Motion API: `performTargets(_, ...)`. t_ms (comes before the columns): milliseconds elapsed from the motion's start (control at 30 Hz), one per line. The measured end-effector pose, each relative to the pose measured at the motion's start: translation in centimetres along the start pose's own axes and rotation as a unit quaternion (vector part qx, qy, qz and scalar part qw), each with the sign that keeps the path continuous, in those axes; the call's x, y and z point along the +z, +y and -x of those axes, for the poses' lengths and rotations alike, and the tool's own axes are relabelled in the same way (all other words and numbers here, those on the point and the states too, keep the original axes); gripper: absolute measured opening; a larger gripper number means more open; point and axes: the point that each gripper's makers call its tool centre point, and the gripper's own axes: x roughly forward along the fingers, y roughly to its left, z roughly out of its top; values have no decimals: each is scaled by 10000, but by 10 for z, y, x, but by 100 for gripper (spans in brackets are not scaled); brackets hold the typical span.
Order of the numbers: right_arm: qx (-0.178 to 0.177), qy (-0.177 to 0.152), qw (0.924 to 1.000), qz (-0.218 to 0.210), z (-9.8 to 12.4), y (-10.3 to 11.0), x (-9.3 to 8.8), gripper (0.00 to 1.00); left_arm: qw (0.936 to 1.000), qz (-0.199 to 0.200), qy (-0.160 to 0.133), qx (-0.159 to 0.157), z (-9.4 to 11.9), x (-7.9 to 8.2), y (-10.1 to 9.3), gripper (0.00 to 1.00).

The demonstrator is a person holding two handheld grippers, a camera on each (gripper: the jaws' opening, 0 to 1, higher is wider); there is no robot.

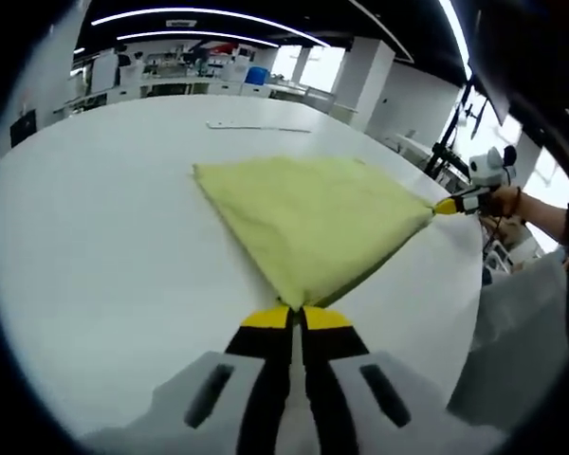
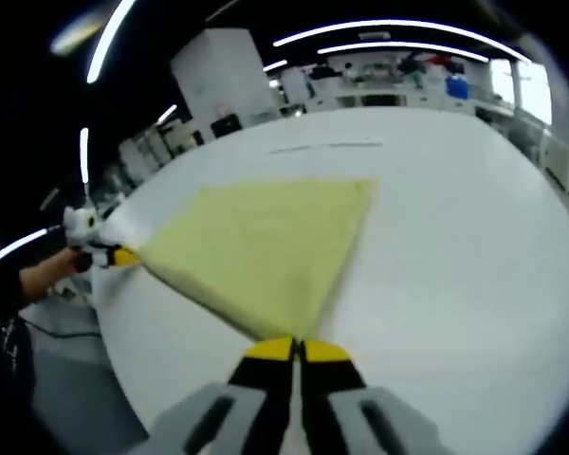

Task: Fold the garment on the visible template until the final outline fits inside the template.

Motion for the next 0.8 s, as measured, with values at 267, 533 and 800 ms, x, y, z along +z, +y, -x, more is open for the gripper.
performTargets(267, -8, 72, 10000, 63, 3, 4, -7, 0, 9998, -162, 127, 83, 8, -7, -6, 0)
performTargets(533, 22, 156, 9998, 157, 8, 8, -18, 0, 9990, -137, 395, 156, 10, -16, -16, 0)
performTargets(800, 21, 161, 9997, 172, 12, 9, -21, 0, 9980, -307, 497, 243, 14, -19, -20, 0)
